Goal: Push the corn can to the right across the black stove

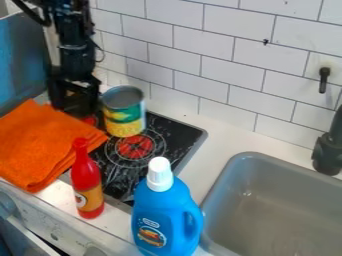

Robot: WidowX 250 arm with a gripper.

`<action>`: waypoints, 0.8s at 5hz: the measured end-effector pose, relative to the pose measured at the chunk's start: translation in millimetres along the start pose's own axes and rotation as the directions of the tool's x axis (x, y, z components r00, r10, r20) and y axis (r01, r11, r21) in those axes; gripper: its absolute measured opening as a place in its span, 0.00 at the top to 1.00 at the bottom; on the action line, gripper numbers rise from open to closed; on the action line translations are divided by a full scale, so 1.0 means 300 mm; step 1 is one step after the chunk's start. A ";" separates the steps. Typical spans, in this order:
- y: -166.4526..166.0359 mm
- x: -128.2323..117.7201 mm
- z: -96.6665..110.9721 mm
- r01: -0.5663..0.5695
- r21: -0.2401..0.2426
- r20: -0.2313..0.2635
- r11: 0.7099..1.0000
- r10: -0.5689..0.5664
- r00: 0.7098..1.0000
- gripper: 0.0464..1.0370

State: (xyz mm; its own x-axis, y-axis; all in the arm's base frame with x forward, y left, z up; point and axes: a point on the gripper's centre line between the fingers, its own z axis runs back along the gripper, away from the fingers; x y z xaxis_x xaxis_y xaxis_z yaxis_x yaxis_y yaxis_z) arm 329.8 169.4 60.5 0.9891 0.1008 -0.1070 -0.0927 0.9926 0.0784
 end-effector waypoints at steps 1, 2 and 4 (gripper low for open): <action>-0.142 -0.003 0.026 0.065 -0.059 0.023 0.996 -0.064 0.998 0.04; -0.242 -0.024 0.072 0.117 -0.111 0.062 0.987 -0.110 0.992 0.04; -0.298 -0.020 0.081 0.208 -0.149 0.097 0.967 -0.195 0.976 0.04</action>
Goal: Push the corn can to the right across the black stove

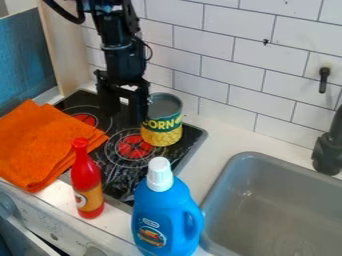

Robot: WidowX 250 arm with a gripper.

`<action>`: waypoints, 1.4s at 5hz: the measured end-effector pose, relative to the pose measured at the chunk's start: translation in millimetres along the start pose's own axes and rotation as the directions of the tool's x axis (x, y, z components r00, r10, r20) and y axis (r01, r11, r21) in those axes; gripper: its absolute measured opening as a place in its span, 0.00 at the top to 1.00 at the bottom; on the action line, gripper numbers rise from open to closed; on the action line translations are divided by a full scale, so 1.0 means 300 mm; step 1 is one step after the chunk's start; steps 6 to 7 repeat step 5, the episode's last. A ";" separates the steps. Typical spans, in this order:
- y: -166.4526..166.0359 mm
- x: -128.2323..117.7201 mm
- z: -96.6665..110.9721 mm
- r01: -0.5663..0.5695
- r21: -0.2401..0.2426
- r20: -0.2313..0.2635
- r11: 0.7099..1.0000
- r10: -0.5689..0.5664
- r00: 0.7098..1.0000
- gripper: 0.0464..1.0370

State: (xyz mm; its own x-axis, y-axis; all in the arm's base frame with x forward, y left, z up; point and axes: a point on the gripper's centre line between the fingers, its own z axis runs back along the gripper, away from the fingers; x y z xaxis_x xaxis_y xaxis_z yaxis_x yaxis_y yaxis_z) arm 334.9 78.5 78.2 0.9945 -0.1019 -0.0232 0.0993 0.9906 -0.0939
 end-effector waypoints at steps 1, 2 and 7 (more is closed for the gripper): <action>-0.004 0.003 -0.006 0.010 -0.009 0.011 1.000 -0.010 1.000 0.04; 0.002 -0.002 -0.004 -0.032 0.023 0.055 0.999 0.031 0.998 0.04; 0.054 -0.142 0.274 -0.094 0.120 0.073 0.988 0.086 0.994 0.04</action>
